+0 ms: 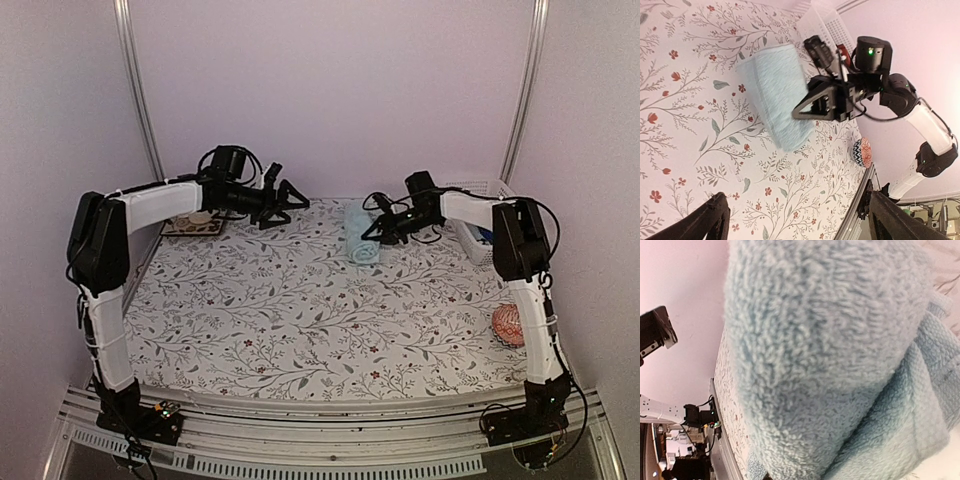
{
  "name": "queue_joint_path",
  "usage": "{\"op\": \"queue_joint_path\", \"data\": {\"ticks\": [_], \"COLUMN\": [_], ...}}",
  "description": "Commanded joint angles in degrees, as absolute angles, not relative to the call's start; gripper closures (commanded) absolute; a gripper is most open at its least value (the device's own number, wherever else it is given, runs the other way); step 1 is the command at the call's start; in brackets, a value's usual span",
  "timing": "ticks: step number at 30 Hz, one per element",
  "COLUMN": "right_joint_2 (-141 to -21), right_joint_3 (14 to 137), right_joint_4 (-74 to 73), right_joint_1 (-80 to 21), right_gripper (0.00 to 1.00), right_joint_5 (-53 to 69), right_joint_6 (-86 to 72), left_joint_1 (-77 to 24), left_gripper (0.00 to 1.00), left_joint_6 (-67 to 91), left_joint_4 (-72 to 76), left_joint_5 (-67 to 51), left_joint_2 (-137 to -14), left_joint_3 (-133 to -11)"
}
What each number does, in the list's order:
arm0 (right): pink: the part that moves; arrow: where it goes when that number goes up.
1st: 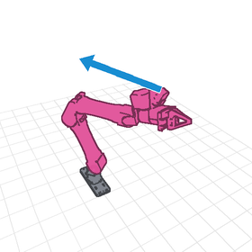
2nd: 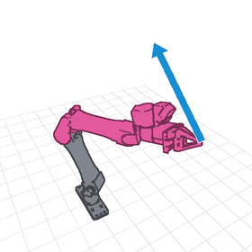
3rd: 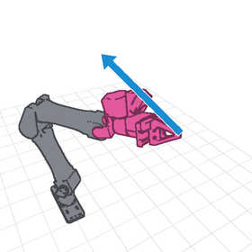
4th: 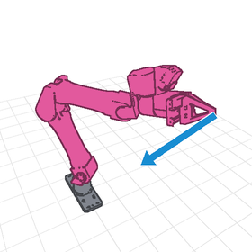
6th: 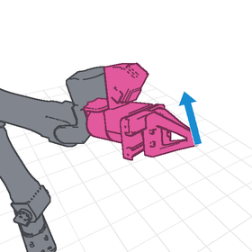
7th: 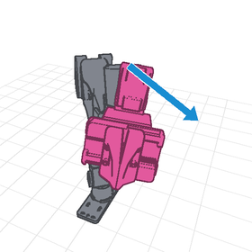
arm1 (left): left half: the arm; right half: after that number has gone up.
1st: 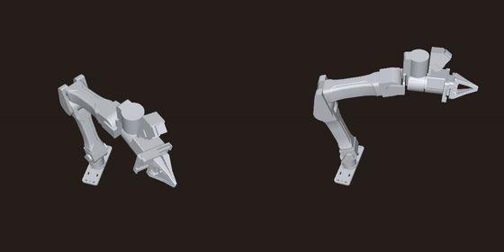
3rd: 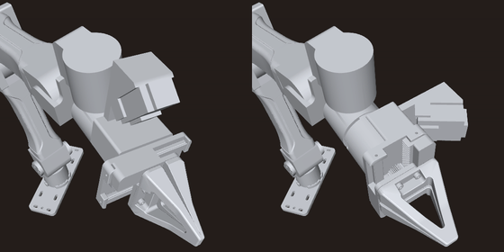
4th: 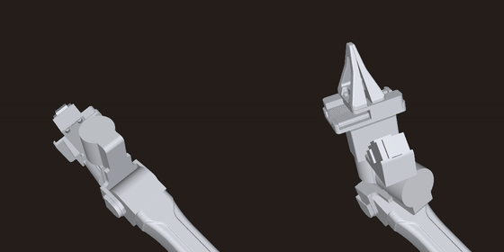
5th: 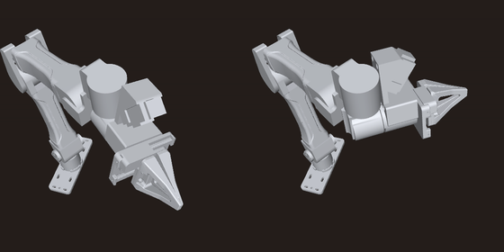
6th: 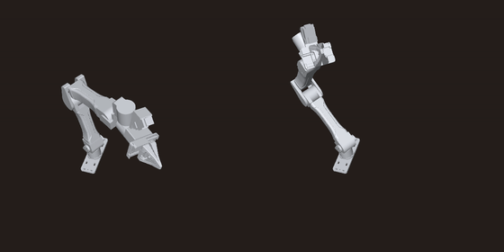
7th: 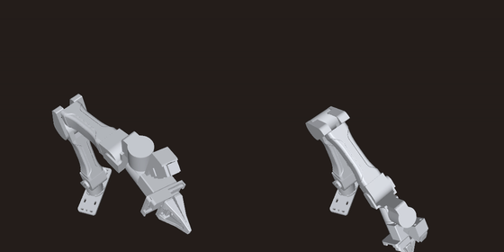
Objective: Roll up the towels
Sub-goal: Pick up the towel from the center of the board, then place the towel in the bin.
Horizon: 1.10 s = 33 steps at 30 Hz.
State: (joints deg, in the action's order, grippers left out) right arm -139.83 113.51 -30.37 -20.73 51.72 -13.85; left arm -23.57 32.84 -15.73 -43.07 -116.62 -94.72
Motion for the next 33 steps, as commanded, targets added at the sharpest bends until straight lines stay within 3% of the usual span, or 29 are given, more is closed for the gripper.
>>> {"op": "queue_joint_path", "data": {"ticks": [1, 13, 24, 33], "right_joint_2": [-133.3, -131.0, -133.5, -139.1], "right_joint_3": [120.6, 129.4, 133.0, 135.3], "right_joint_4": [-36.4, -41.1, -39.6, -41.5], "right_joint_1": [-15.6, -2.1, 3.4, 4.5], "right_gripper": [0.98, 0.98, 0.98, 0.98], "right_joint_5": [46.3, 28.8, 14.1, 10.0], "right_joint_6": [-8.0, -0.7, 4.5, 9.0], "left_joint_1": [-22.9, -22.9, -22.7, -21.9], "left_gripper": [0.03, 0.03, 0.03, 0.03], "left_joint_6": [30.6, 28.0, 26.0, 25.1], "left_joint_4": [-18.4, -22.3, -25.1, -26.2], "left_joint_5": [-41.3, -39.4, -37.9, -37.2], "left_joint_2": [-116.4, -114.7, -113.7, -113.2], "left_joint_3": [-93.4, -90.3, -89.2, -86.3]}}
